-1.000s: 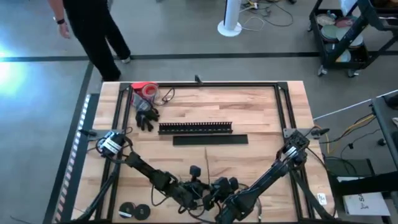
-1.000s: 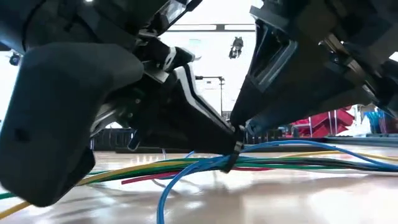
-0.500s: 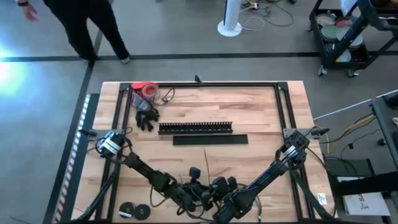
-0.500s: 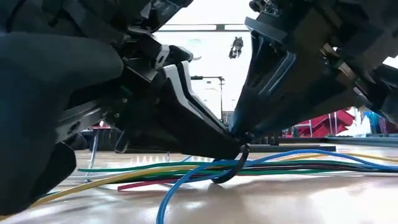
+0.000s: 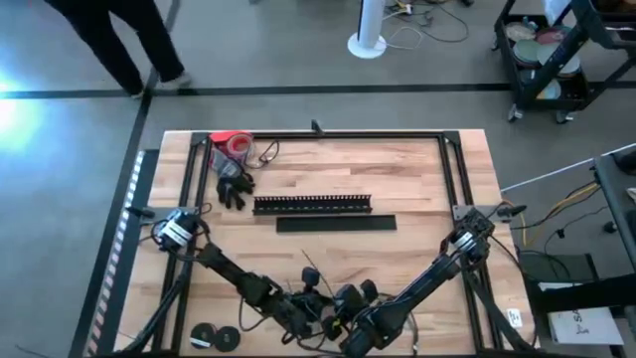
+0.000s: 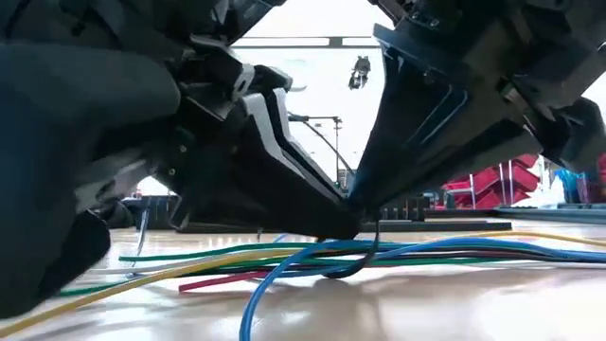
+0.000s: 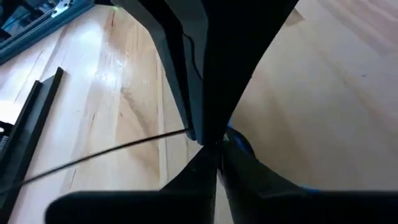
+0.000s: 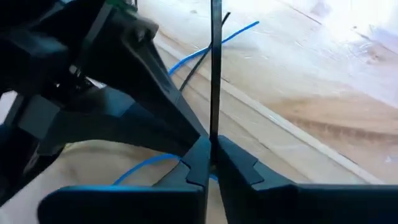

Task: Ziptie cables
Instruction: Wrap the cable wires with the black zip tie

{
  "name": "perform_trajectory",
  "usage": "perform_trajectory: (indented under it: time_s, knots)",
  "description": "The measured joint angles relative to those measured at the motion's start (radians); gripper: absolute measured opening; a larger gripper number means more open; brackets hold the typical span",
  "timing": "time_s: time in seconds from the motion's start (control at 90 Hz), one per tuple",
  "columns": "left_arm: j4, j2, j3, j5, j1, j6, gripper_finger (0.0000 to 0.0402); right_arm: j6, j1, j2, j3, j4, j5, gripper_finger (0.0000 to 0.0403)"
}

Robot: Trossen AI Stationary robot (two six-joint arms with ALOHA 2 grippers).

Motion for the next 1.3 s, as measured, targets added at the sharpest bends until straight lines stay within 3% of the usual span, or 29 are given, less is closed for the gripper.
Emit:
perform_trajectory:
  time_s: [0.311,0.433,0.589,0.744,1.3]
  knots:
    - [-0.154,-0.113,-0.025,-0.008,-0.019,-0.078,0.0110,-0.068,0.023,0.000,0.000,0.005,0.055,0.0001]
    - [-0.026,-0.156,-0.106,-0.042,-0.014,-0.152,0.0139,-0.123,0.031,0.000,0.000,0.011,0.101,0.0000]
    - [0.257,-0.184,-0.234,-0.031,0.003,-0.203,0.0165,-0.166,0.033,0.000,0.000,0.015,0.126,0.0000]
    - [0.356,-0.201,-0.314,0.020,0.021,-0.247,0.0175,-0.157,0.033,0.006,0.000,0.015,0.133,0.0000]
    - [0.331,-0.346,-0.375,0.054,0.027,-0.285,0.0176,-0.148,0.033,0.007,0.000,0.014,0.149,0.0000]
